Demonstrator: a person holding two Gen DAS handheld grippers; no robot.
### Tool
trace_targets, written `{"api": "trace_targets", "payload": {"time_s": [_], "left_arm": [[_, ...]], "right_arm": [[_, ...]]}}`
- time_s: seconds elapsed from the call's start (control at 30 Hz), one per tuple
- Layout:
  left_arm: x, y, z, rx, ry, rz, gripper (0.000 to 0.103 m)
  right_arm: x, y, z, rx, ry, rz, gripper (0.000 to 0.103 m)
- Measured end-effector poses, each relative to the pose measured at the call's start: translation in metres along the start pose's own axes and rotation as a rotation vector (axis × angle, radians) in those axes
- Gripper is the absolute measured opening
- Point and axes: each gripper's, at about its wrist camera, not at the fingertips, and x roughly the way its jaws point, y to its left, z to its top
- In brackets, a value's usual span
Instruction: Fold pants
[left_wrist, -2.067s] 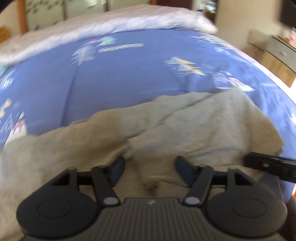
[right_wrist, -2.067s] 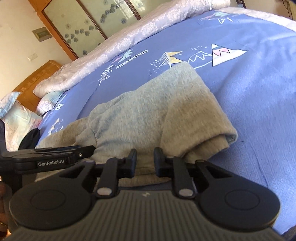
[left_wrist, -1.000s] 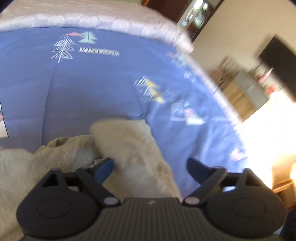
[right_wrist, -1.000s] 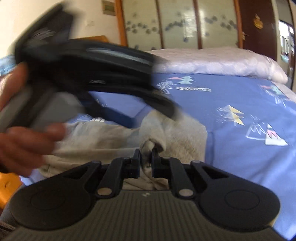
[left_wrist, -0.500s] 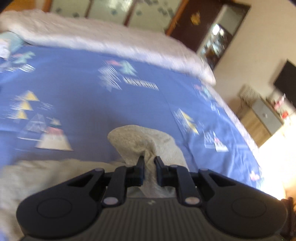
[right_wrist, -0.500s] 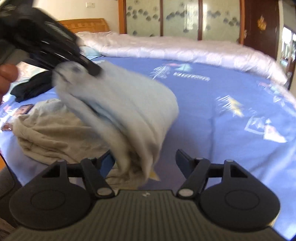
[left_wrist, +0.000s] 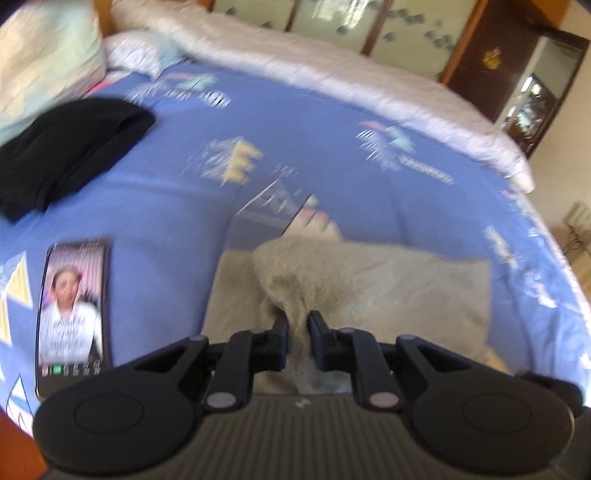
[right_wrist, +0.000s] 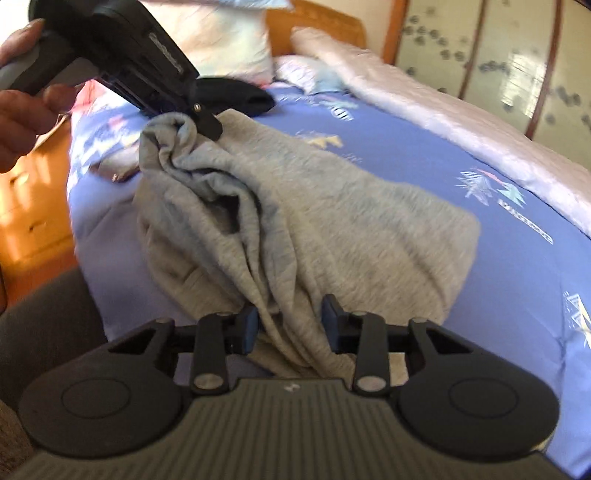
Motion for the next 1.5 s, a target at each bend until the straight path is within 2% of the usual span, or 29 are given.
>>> {"api": "trace_targets", "payload": {"time_s": [0.03, 0.1, 0.23, 0.27, 0.3, 0.33, 0.47, 0.67, 0.83, 0.93, 1.03, 1.13, 1.27, 1.4, 1.5], "left_arm": [[0.007, 0.003, -0.004, -0.003, 0.007, 0.01, 0.014], [0.015, 0.007, -0.01, -0.002, 0.017, 0.045, 0.024], [0.018, -0.004, -0.013, 0.045, 0.008, 0.123, 0.03], [0.017, -0.009, -0.013, 0.06, 0.008, 0.146, 0.036], [0.017, -0.013, -0.015, 0.073, 0.003, 0.186, 0.049], [0.016, -0.016, -0.016, 0.089, -0.002, 0.227, 0.052], [0.014, -0.018, -0.019, 0.098, -0.001, 0.249, 0.053], [0.013, -0.024, -0.022, 0.125, -0.004, 0.282, 0.053], [0.013, -0.03, -0.023, 0.146, -0.002, 0.303, 0.053], [0.013, -0.031, -0.025, 0.15, -0.003, 0.311, 0.055], [0.013, -0.03, -0.025, 0.158, -0.005, 0.321, 0.058], [0.005, -0.027, -0.025, 0.147, -0.008, 0.301, 0.058], [-0.025, -0.01, -0.018, 0.048, -0.065, 0.234, 0.056], [-0.059, -0.003, -0.008, -0.037, -0.157, 0.102, 0.053], [-0.062, -0.016, -0.007, -0.008, -0.173, 0.012, 0.053]], "right_arm": [[0.0, 0.0, 0.0, -0.007, 0.001, 0.0, 0.043], [-0.001, -0.006, 0.002, 0.015, 0.004, 0.015, 0.047], [-0.008, -0.027, 0.004, 0.158, 0.009, 0.102, 0.054], [-0.01, -0.032, 0.003, 0.206, 0.006, 0.126, 0.055], [-0.014, -0.039, 0.002, 0.267, 0.001, 0.15, 0.055], [-0.019, -0.041, -0.001, 0.329, -0.006, 0.173, 0.055], [-0.029, -0.063, -0.013, 0.567, -0.03, 0.224, 0.055], [-0.03, -0.084, -0.031, 0.809, -0.018, 0.274, 0.056], [-0.02, -0.071, -0.035, 0.822, 0.086, 0.254, 0.05], [-0.023, -0.059, -0.03, 0.752, 0.093, 0.232, 0.051], [-0.025, -0.061, -0.03, 0.763, 0.091, 0.239, 0.051], [-0.028, -0.068, -0.033, 0.806, 0.081, 0.258, 0.05], [-0.037, -0.082, -0.035, 0.872, 0.008, 0.292, 0.05], [-0.04, -0.079, -0.013, 0.838, -0.045, 0.337, 0.045], [-0.024, -0.065, 0.007, 0.787, -0.024, 0.374, 0.04]]}}
